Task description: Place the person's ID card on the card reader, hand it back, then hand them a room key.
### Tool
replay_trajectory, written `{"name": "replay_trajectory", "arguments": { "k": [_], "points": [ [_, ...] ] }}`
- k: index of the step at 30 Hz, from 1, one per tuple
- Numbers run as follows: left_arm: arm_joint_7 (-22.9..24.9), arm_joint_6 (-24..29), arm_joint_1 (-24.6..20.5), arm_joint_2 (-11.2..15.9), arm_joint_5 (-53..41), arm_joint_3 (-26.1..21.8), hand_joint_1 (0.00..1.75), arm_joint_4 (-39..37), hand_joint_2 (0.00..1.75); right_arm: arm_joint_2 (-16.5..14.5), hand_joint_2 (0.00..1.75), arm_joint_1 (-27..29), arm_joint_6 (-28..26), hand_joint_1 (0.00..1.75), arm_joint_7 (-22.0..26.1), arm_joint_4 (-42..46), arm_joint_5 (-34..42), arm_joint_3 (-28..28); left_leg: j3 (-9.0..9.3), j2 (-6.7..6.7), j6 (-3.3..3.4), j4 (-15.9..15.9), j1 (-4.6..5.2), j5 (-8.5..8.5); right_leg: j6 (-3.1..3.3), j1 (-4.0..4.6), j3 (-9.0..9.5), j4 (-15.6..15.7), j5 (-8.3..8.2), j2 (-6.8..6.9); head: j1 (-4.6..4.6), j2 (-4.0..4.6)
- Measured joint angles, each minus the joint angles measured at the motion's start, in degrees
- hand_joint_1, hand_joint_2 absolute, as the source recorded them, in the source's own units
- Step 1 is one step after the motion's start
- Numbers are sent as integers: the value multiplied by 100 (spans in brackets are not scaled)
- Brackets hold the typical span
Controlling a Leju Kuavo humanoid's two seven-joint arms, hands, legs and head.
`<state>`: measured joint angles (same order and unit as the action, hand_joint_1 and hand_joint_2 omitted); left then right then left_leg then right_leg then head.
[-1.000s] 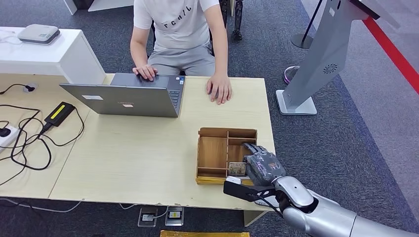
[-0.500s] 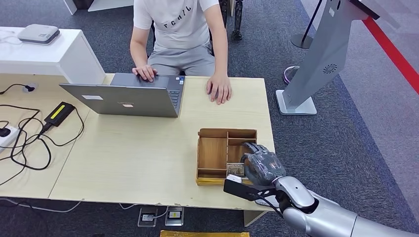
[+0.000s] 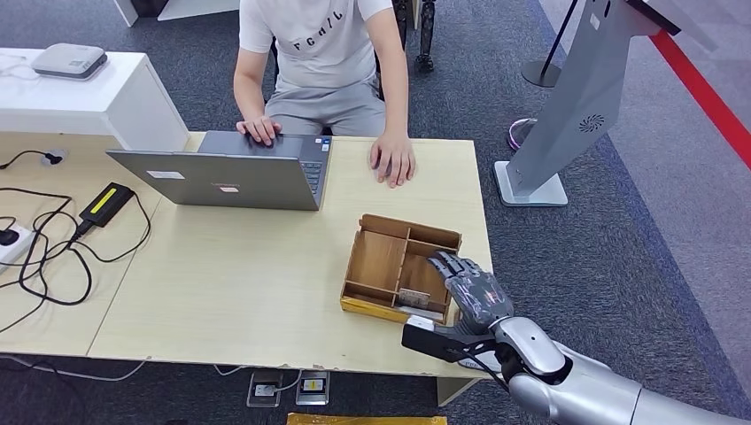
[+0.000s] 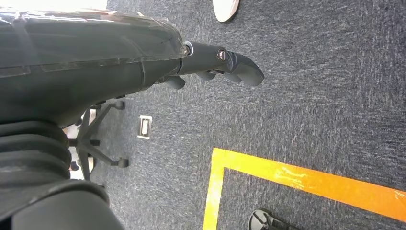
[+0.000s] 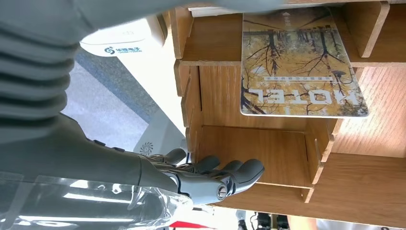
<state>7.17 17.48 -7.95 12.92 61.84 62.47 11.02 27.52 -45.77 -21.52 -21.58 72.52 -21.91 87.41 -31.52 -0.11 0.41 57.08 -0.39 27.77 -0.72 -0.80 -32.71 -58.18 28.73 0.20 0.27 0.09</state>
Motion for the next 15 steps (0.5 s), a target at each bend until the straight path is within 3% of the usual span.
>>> {"name": "replay_trajectory", "arguments": {
  "k": [14, 15],
  "points": [
    [0, 6, 0, 0, 36, 0, 0, 0, 0, -1, 0, -2, 62, 0, -21, 37, -89, 0, -1, 0, 0, 0, 0, 0, 0, 0, 0, 0, 0, 0, 0, 0],
    [0, 4, 0, 0, 35, 0, 0, 0, 0, -2, 44, -2, 68, 0, -20, 42, -80, 0, -1, 0, 0, 0, 0, 0, 0, 0, 0, 0, 0, 0, 0, 0]
  ]
}}
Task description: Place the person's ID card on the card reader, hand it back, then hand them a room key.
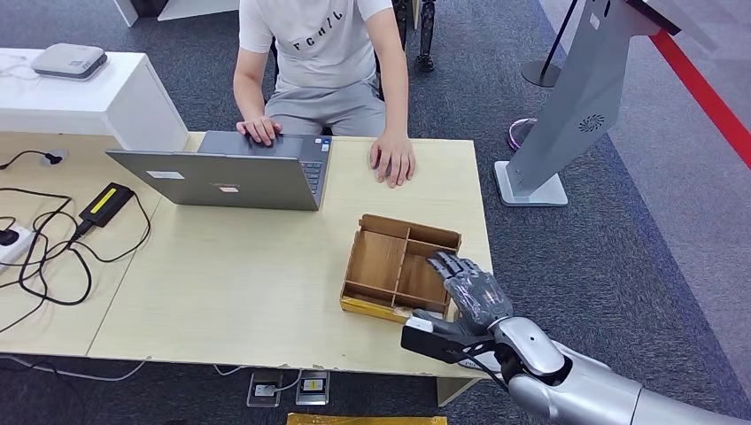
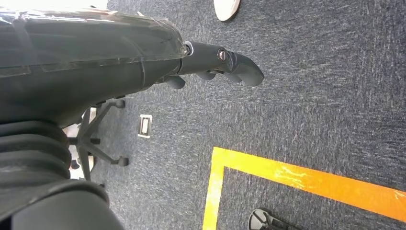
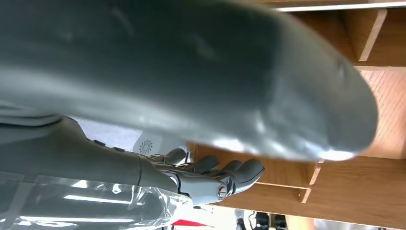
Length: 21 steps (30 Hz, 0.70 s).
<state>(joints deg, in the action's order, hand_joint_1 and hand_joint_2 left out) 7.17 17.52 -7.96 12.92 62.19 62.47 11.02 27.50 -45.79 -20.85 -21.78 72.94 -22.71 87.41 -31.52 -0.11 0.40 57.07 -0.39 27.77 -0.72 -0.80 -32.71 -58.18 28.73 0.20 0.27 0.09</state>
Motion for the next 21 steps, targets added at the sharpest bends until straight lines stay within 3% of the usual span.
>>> {"name": "replay_trajectory", "arguments": {
  "k": [3, 21],
  "points": [
    [-1, -4, 0, 0, -2, 0, 0, 0, 0, -3, 175, 0, 44, 0, 24, 10, 5, 0, -1, 0, 0, 0, 0, 0, 0, 0, 0, 0, 0, 0, 0, 0],
    [-17, -8, -1, -1, -4, 0, 0, 0, 0, -125, 175, 76, 170, 0, 155, 67, -33, 37, -1, 0, 0, 0, -1, 0, 0, 1, -1, 0, 0, -1, 0, 0]
  ]
}}
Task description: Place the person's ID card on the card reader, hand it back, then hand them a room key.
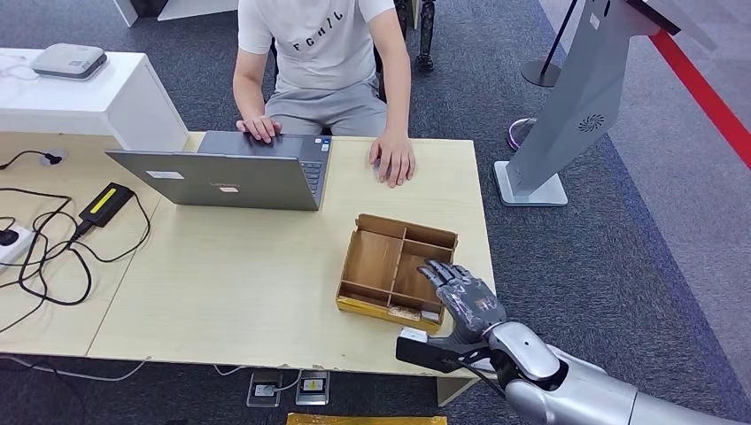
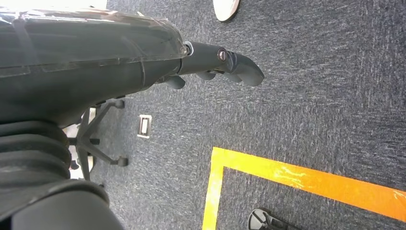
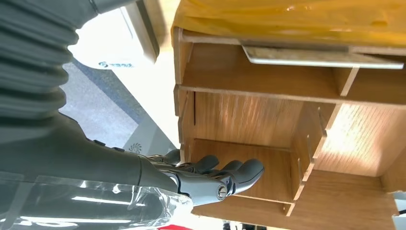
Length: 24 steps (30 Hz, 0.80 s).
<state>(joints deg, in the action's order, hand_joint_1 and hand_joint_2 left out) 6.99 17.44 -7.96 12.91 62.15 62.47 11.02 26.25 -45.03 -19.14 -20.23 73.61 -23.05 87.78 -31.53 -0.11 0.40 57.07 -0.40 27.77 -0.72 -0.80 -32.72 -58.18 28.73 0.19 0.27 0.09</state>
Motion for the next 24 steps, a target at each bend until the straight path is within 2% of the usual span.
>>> {"name": "replay_trajectory", "arguments": {
  "k": [15, 24],
  "points": [
    [-17, -5, 0, -7, -31, 1, 0, 0, 0, -164, 175, 140, 87, 0, 117, 46, -93, 4, 1, -1, 0, 0, -1, 0, 1, 1, 1, 0, 0, 0, -1, 0],
    [-17, -22, 0, -33, -75, 2, 0, 0, 0, -242, 175, -13, 22, 0, 251, 46, -219, -1, 0, 0, 0, 0, -1, 0, 1, 2, 0, -1, 0, 0, -1, 0]
  ]
}}
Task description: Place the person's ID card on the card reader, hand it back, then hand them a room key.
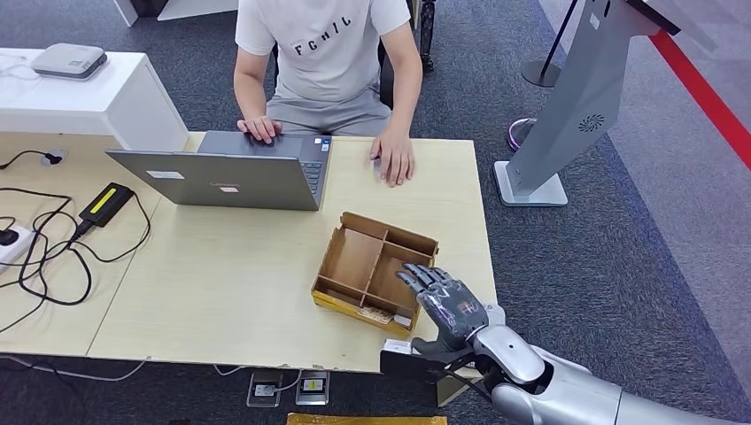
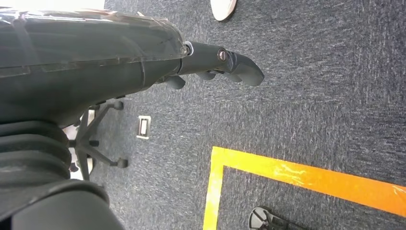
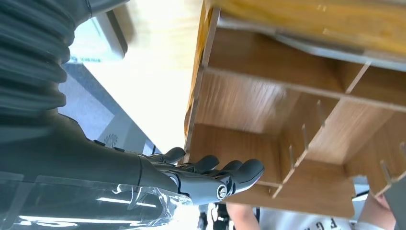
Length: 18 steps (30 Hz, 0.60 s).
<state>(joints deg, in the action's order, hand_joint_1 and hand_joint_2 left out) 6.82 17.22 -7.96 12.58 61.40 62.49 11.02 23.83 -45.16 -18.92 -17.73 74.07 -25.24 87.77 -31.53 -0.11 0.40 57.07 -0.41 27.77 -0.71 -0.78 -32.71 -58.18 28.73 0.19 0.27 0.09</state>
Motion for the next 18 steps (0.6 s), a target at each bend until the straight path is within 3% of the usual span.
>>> {"name": "replay_trajectory", "arguments": {
  "k": [12, 18],
  "points": [
    [22, 23, 4, 3, 18, -2, 0, 0, 0, 504, 175, -986, -37, 0, -332, 507, -281, -40, 2, 0, 0, 2, 1, 0, 0, -1, -1, 0, -1, -1, 1, 0],
    [37, 23, 4, 3, 19, -2, 0, 0, 0, 743, 175, -1188, 12, 0, -465, 998, -285, -47, 2, 0, 0, 1, 0, 0, 0, 1, -2, 0, 0, 0, 2, 0]
  ]
}}
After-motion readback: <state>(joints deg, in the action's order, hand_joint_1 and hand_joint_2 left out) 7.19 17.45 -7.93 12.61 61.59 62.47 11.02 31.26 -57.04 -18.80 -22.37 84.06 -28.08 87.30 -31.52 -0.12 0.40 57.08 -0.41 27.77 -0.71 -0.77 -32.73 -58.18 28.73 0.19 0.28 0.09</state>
